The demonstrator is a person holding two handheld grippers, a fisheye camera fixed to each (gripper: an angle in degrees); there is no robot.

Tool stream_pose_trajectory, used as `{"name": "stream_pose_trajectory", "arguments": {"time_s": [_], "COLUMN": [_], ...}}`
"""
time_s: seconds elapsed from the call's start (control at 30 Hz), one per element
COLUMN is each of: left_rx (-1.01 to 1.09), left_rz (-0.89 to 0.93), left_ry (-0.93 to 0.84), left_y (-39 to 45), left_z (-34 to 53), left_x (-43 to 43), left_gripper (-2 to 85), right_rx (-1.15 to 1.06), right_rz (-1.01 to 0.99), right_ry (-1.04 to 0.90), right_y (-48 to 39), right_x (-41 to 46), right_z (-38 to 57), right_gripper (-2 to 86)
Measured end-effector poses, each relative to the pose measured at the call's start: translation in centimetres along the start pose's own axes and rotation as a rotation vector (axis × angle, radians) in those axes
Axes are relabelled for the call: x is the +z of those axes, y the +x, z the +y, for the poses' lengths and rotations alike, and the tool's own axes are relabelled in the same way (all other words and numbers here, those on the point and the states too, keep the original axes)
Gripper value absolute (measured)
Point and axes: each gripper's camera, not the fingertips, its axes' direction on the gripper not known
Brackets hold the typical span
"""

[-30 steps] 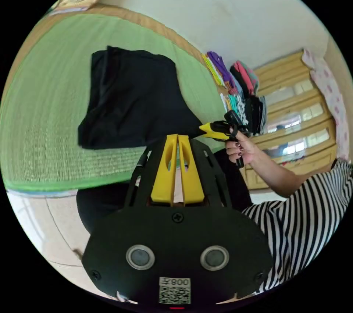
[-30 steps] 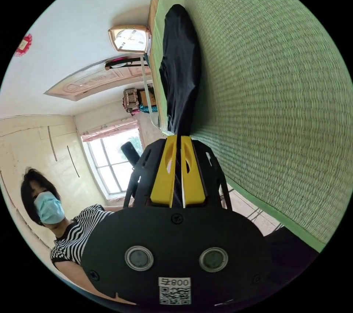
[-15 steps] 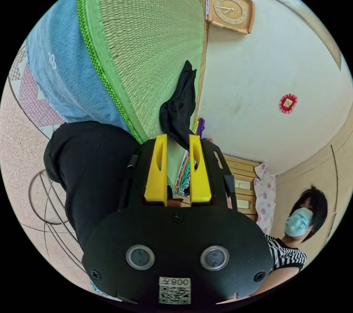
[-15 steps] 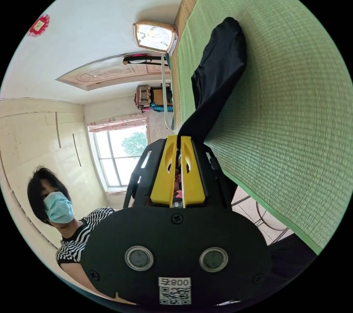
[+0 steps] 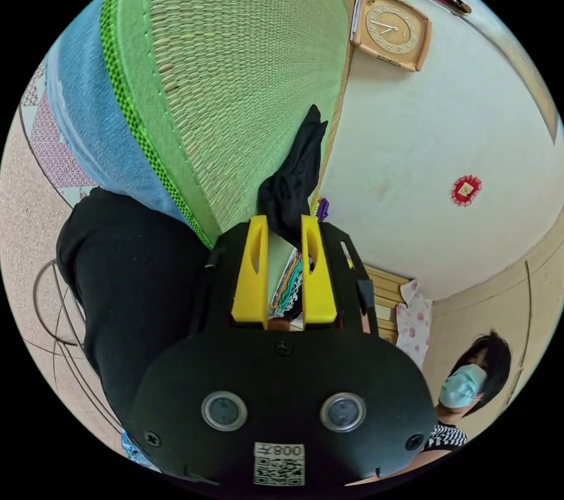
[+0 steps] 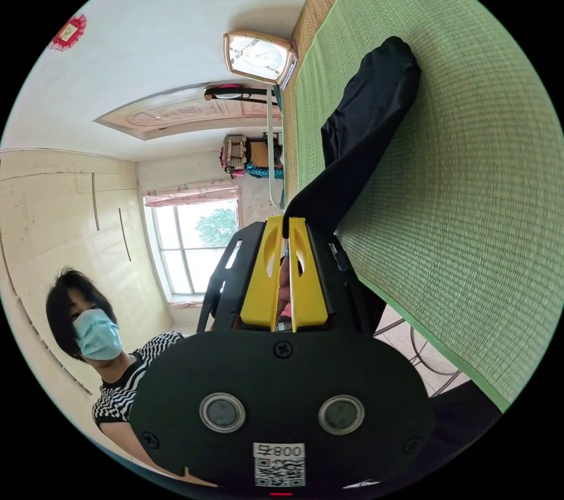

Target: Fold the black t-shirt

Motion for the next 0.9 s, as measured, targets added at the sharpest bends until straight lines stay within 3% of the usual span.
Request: {"name": "stream_pose_trajectory", "arguments": {"time_s": [0.4, 0.9], "left_rx": [0.045, 0.337], "left_rz": [-0.008, 0.027], "left_ry": [-0.034, -0.229], "left_y": [0.7, 5.8], "left_z": [1.6, 10.1], "left_x": [4.9, 16.3], "left_gripper": [2.7, 2.0], "right_rx": [0.037, -0.056], "right_rz": [0.069, -0.019], "right_ry": [0.009, 0.119], "right_y": [0.8, -1.6], "right_x": [-3.3, -10.6], "right_z": [6.4, 22.5], "right_gripper": [1.4, 1.3]}}
